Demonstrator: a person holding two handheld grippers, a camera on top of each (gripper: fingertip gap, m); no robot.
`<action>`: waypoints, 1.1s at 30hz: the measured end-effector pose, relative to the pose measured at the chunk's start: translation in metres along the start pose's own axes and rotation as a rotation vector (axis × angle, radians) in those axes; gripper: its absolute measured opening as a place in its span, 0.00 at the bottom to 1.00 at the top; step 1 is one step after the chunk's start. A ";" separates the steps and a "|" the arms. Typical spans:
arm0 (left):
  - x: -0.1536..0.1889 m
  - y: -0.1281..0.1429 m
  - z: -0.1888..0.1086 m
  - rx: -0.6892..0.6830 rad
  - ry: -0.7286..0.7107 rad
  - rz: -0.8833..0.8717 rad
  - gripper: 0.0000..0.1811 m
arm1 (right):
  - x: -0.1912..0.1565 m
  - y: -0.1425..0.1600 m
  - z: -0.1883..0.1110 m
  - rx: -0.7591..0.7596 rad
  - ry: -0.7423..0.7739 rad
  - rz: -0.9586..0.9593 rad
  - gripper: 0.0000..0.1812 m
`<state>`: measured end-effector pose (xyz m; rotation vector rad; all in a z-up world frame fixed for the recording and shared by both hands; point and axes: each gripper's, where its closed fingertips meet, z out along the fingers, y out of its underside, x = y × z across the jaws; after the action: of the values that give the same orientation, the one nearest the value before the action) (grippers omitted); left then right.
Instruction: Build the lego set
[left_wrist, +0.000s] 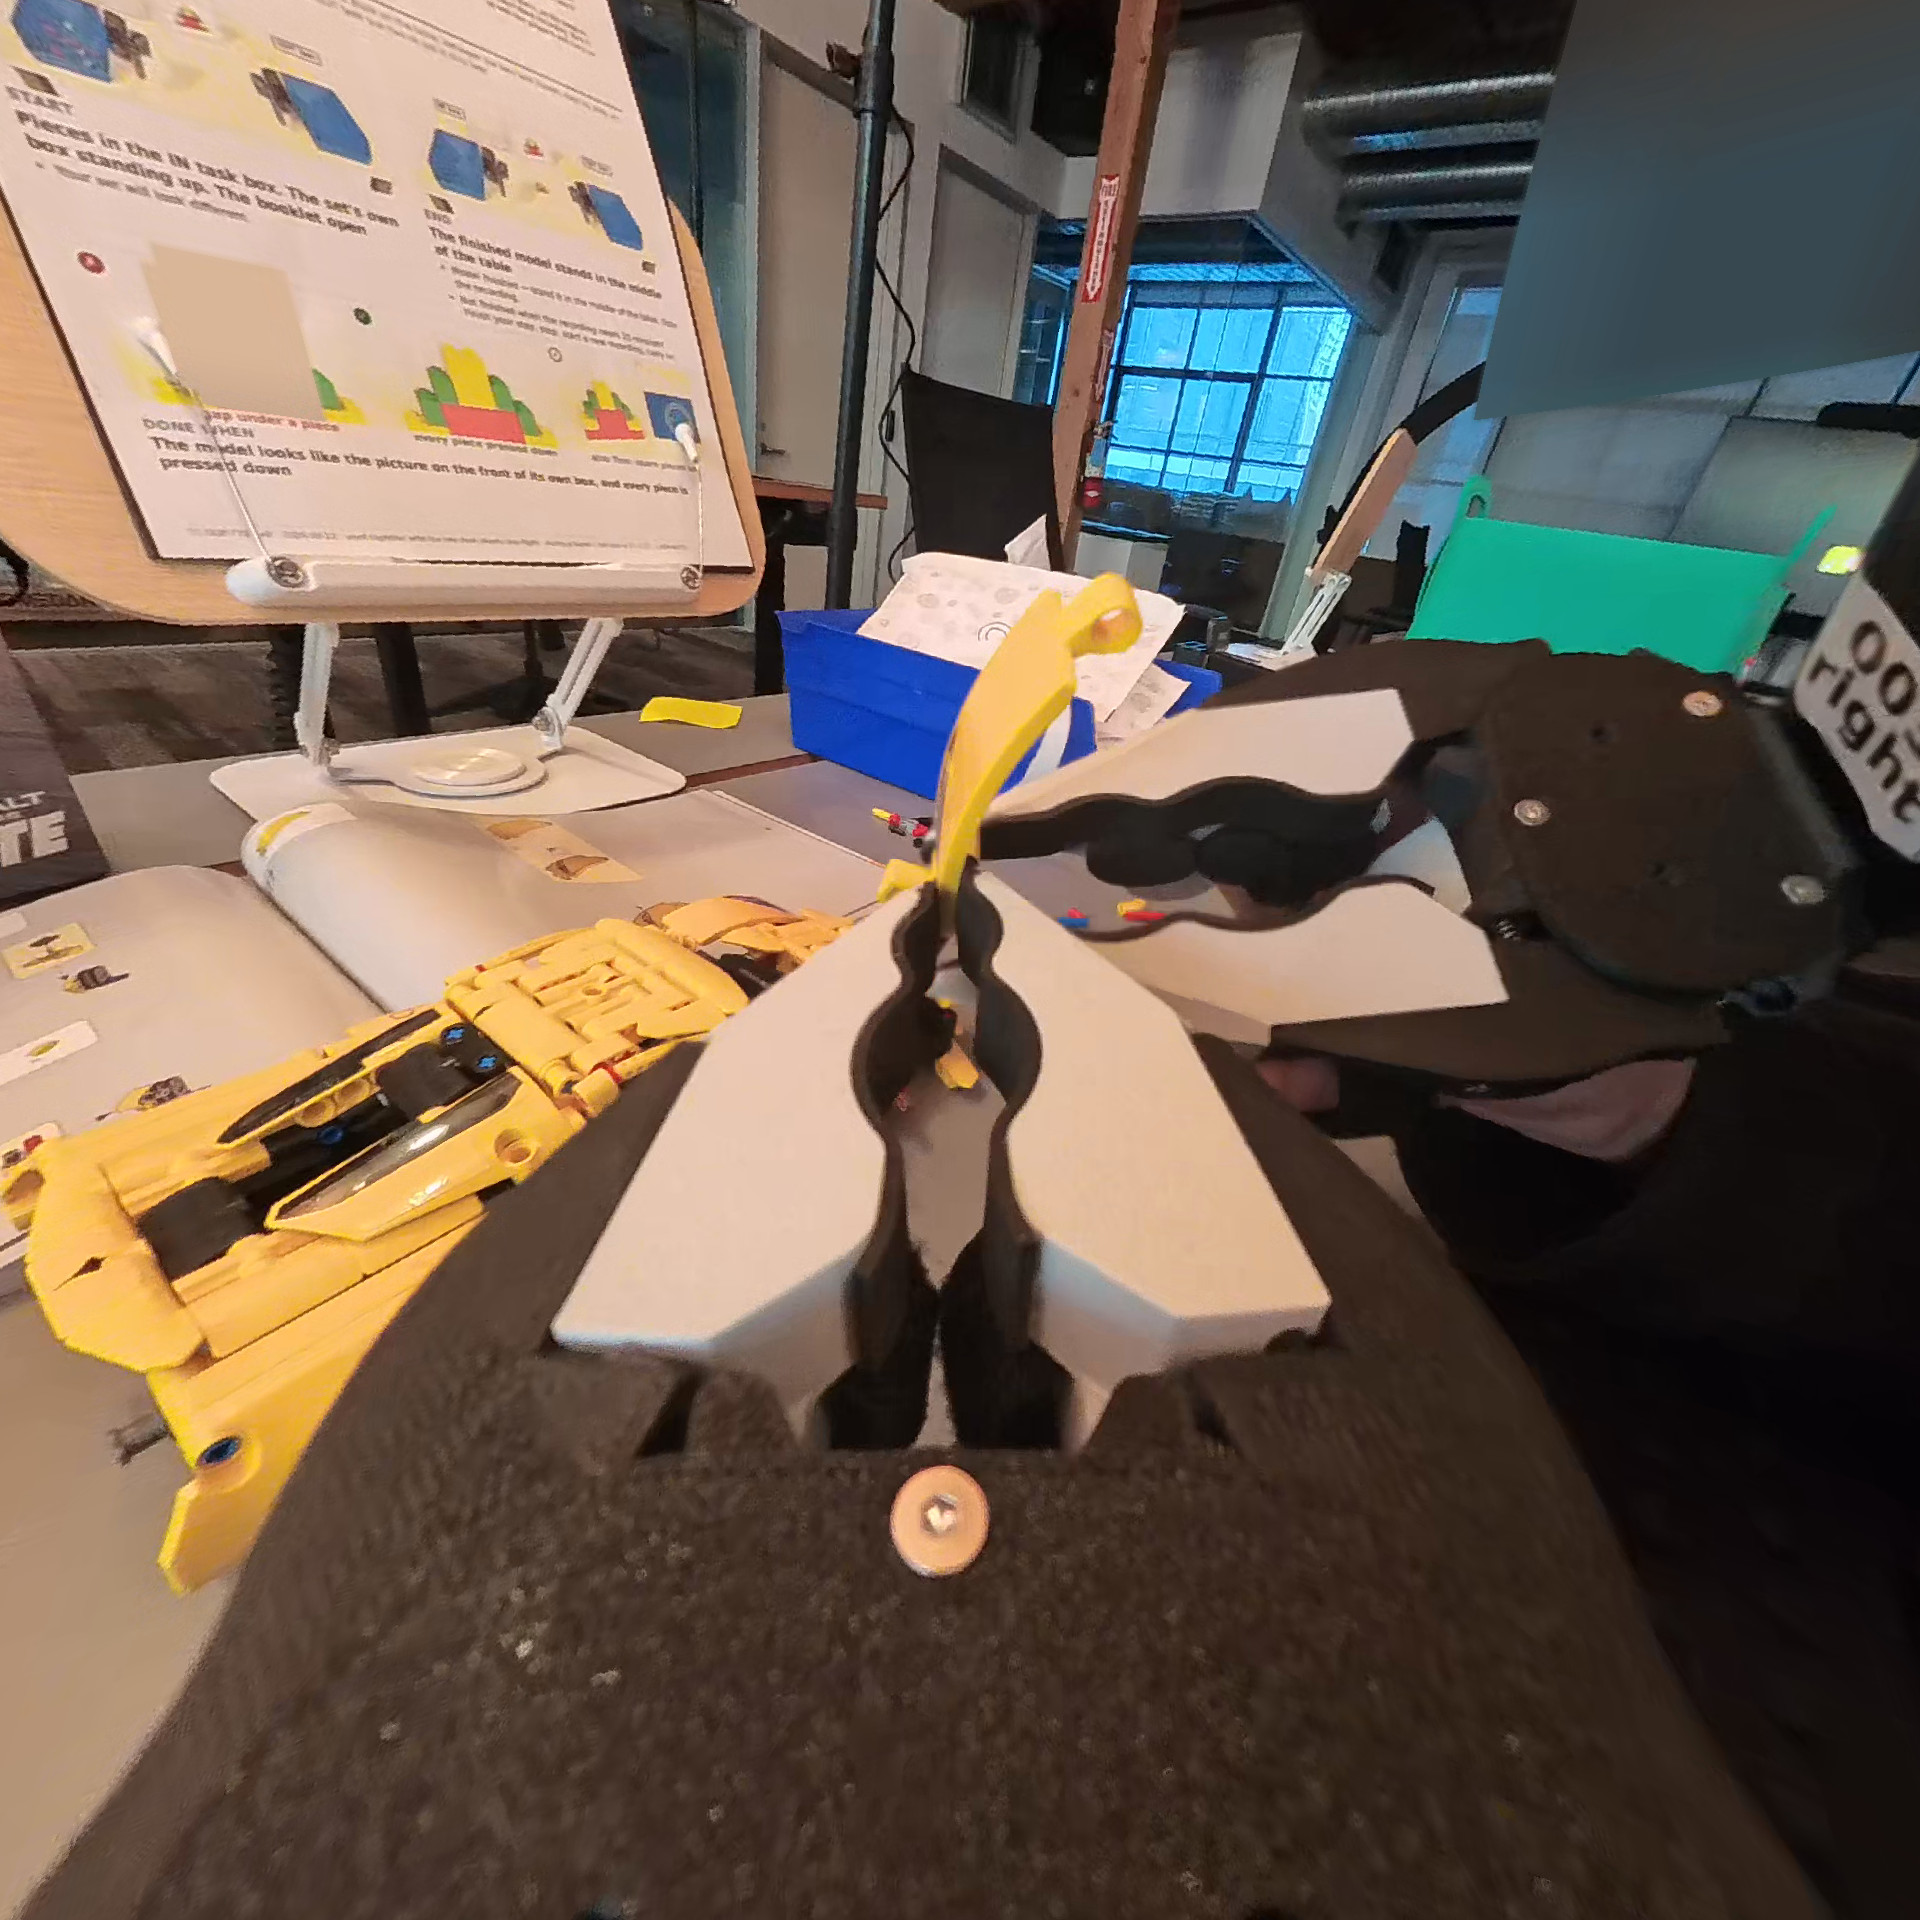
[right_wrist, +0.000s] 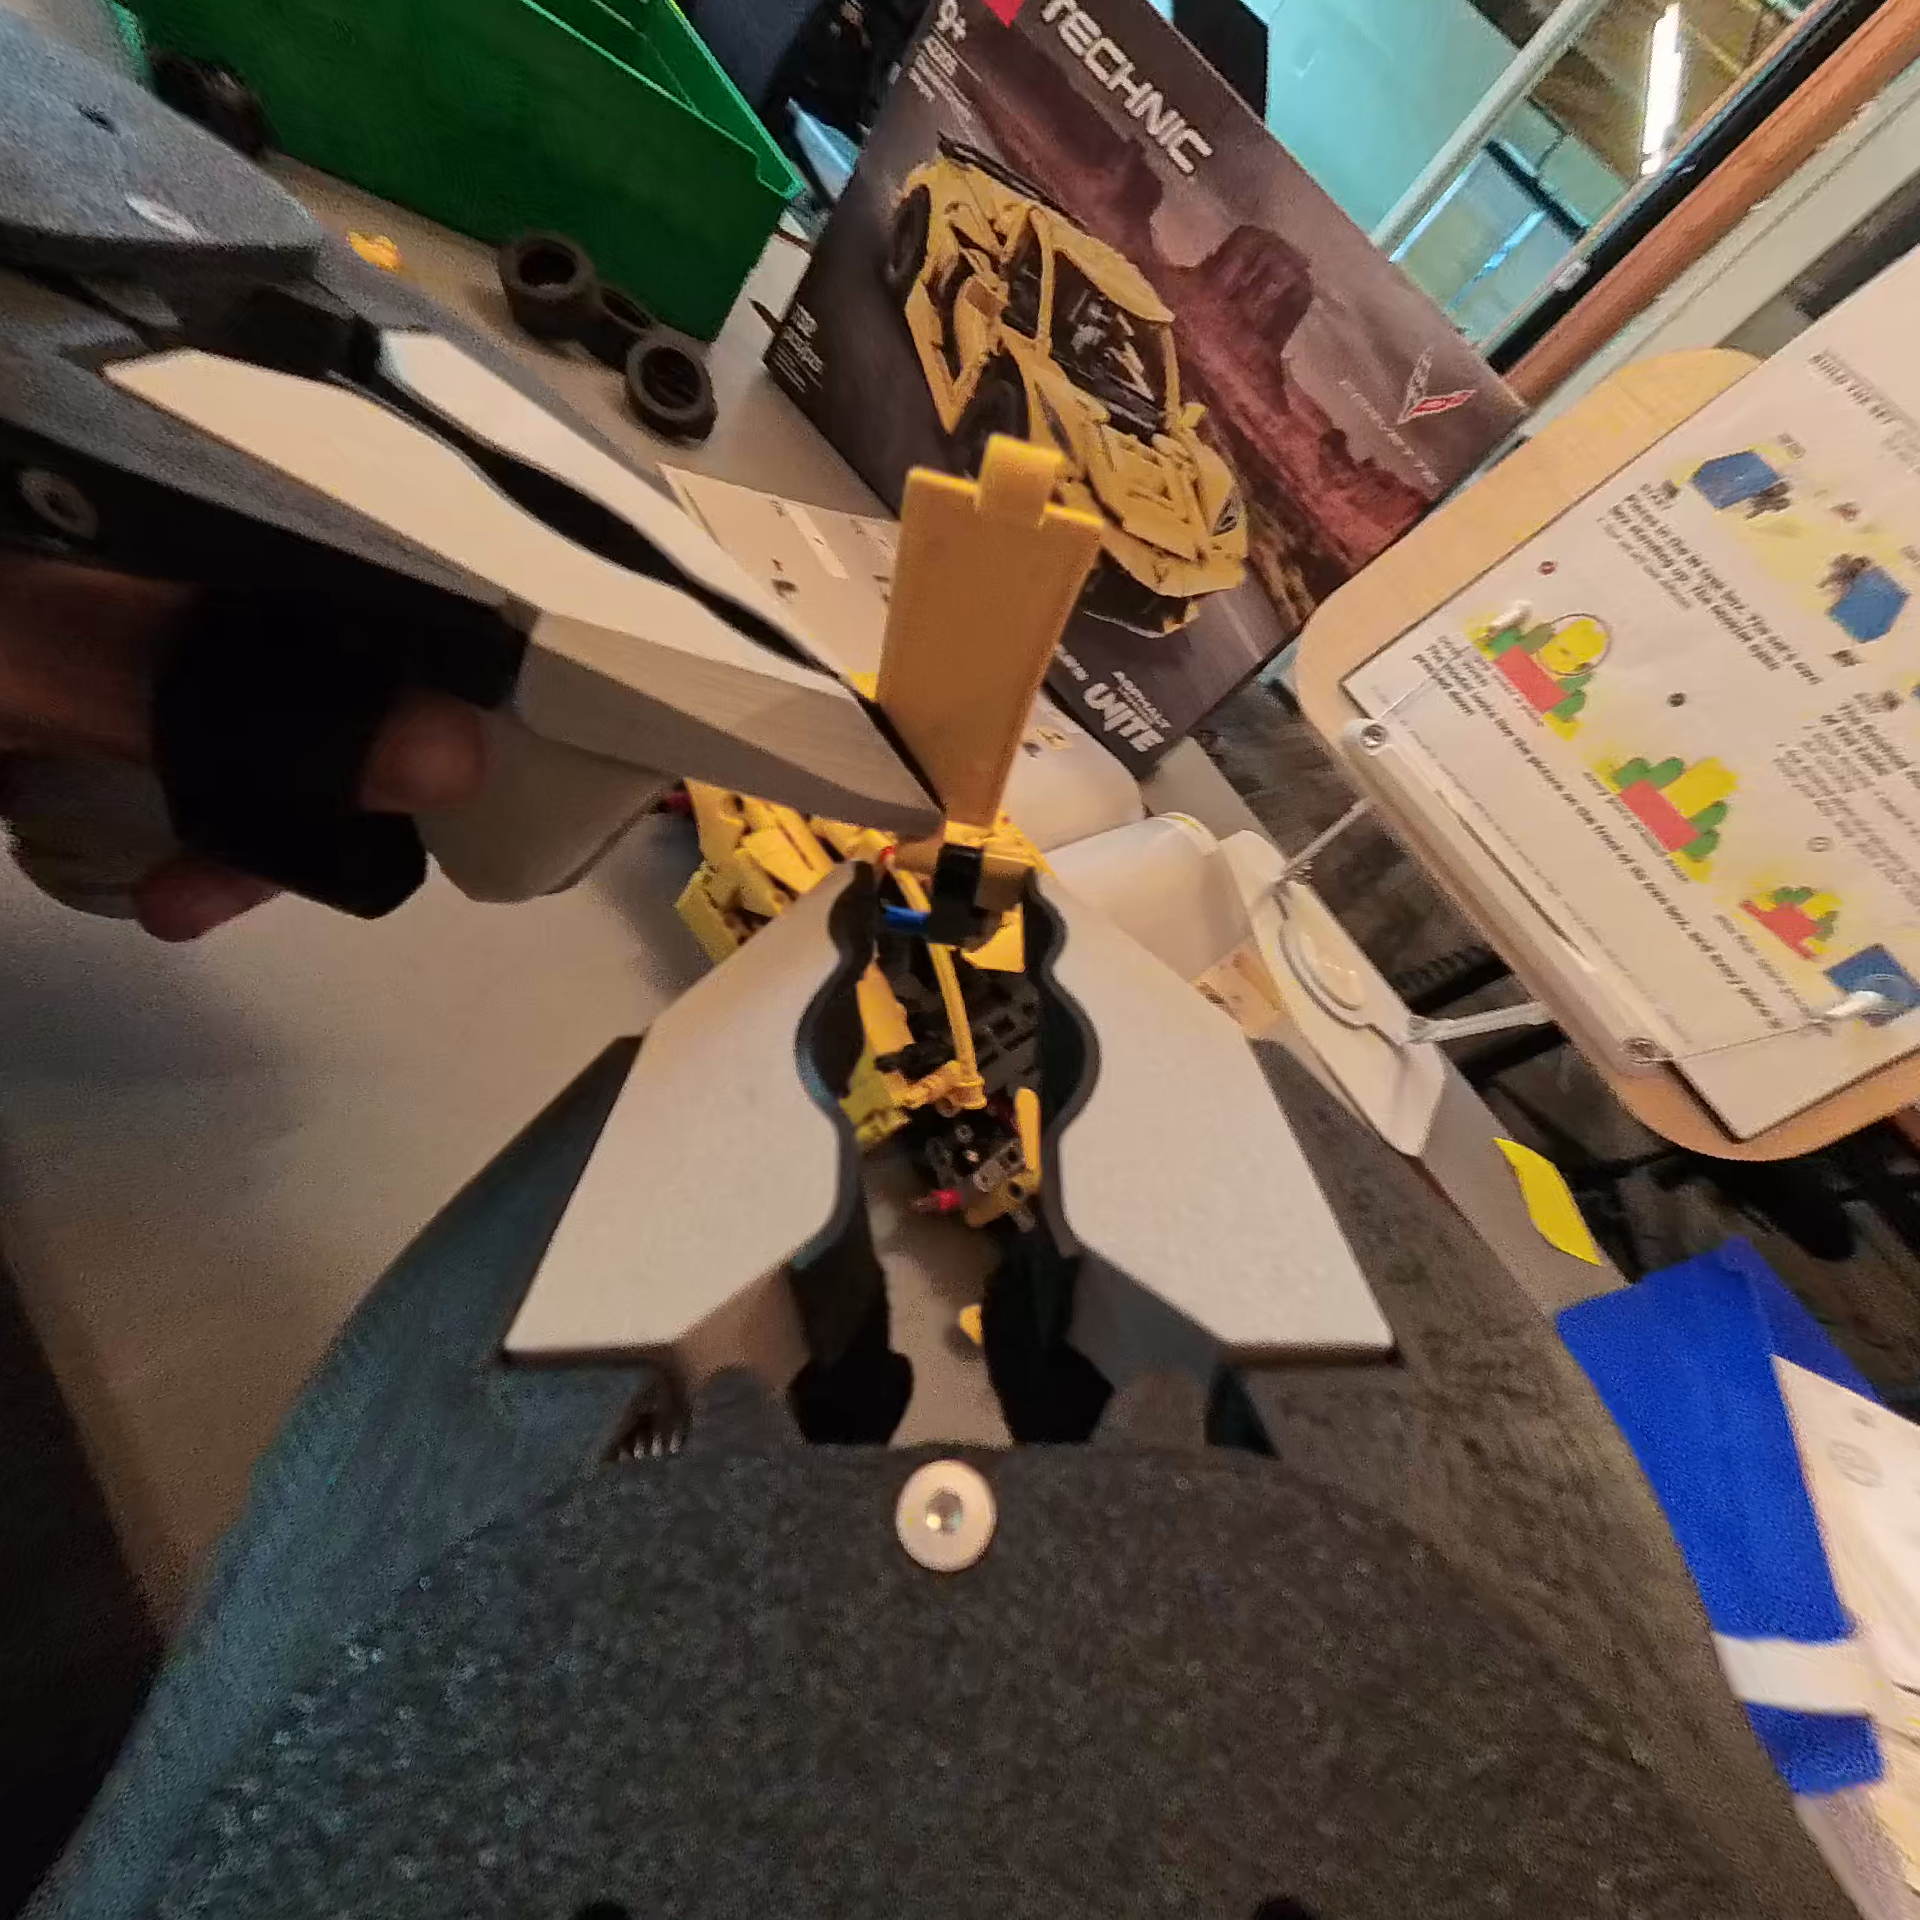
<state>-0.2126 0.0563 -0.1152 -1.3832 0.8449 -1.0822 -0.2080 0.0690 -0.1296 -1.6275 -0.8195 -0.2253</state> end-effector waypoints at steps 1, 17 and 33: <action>0.001 0.000 0.000 0.001 0.005 -0.001 0.01 | -0.002 -0.001 0.000 0.009 -0.021 0.018 0.16; -0.004 0.004 0.005 -0.006 -0.056 -0.136 0.01 | 0.005 0.005 0.003 -0.066 0.035 0.022 0.12; -0.005 0.013 0.006 0.002 0.078 -0.425 0.01 | 0.003 0.010 0.002 -0.038 0.046 -0.147 0.12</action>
<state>-0.2071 0.0610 -0.1285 -1.5681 0.6164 -1.4670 -0.2002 0.0721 -0.1360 -1.5929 -0.9056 -0.3830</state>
